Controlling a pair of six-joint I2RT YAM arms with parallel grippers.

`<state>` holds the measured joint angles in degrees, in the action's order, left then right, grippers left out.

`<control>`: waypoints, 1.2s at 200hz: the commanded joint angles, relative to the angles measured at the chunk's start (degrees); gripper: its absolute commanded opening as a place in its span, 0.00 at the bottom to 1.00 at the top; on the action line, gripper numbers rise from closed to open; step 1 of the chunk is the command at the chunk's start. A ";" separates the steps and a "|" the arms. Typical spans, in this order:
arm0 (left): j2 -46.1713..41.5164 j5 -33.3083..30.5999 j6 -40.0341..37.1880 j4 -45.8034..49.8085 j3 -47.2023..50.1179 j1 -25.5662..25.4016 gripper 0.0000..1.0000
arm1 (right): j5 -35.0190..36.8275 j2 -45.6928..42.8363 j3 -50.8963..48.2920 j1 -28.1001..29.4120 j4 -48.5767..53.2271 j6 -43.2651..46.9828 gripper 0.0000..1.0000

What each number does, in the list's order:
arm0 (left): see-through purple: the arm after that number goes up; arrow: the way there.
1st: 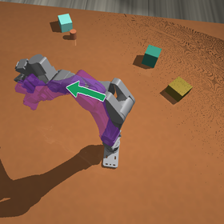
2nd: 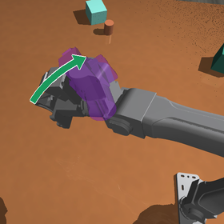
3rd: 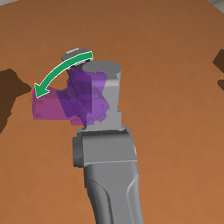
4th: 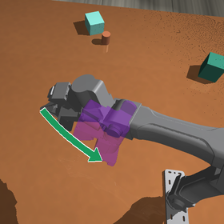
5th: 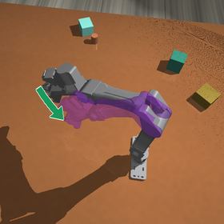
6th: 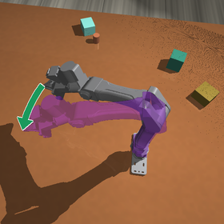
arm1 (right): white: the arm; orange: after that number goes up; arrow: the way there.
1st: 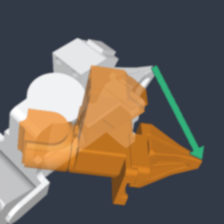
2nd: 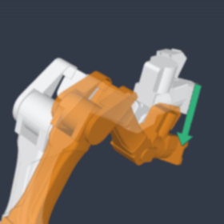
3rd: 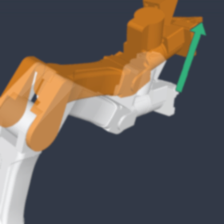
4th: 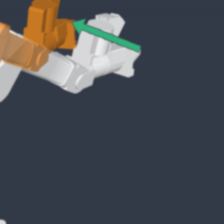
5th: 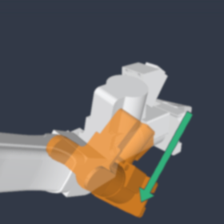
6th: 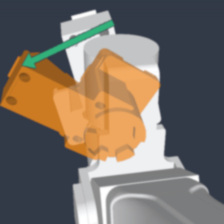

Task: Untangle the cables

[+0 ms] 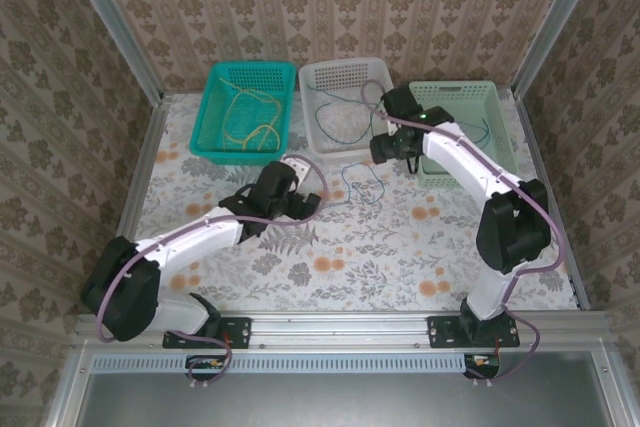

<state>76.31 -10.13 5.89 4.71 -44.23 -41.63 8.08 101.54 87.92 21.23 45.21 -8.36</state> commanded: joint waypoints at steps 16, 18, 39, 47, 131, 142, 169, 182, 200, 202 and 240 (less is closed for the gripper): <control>-2.13 3.79 2.76 0.93 2.11 0.49 0.95 | -4.17 1.88 -3.25 -0.32 -0.11 0.19 0.66; -2.18 3.76 2.80 0.87 2.19 0.49 0.95 | -4.42 2.12 -3.43 -0.21 -0.29 0.14 0.65; -1.89 5.17 2.53 -0.07 2.70 0.53 0.94 | -6.05 4.98 -4.15 0.26 -0.61 -0.65 0.61; -1.39 6.51 1.79 -0.46 2.58 0.50 0.93 | -6.01 6.32 -4.13 0.21 -0.23 -1.25 0.59; 13.85 8.75 -13.29 4.10 -6.35 -1.88 0.82 | -8.03 12.42 -5.23 0.56 0.70 -5.61 0.61; 14.05 8.68 -14.55 2.62 -6.17 -2.38 0.82 | -8.12 11.84 -5.66 0.51 0.26 -5.83 0.61; 14.61 12.31 -17.34 1.99 -6.57 -2.54 0.82 | -8.25 10.67 -6.49 -0.25 -0.07 -5.96 0.62; 15.24 12.58 -18.21 2.66 -7.01 -2.82 0.81 | -8.55 10.06 -7.00 -0.56 -0.28 -5.96 0.62; 17.08 10.86 -18.63 3.19 -7.75 -3.36 0.80 | -9.10 9.65 -7.39 -0.53 -0.41 -6.09 0.63; 17.39 10.84 -18.70 3.22 -7.88 -3.33 0.80 | -9.12 9.62 -7.41 -0.52 -0.46 -6.13 0.63; 23.21 9.20 -19.22 4.01 -12.18 -3.37 0.57 | -10.15 6.50 -9.61 -0.58 -2.61 -7.43 0.64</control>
<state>96.51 0.14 -11.53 7.51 -53.08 -44.71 0.40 110.96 80.84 20.93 40.84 -13.54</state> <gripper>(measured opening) 0.630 0.636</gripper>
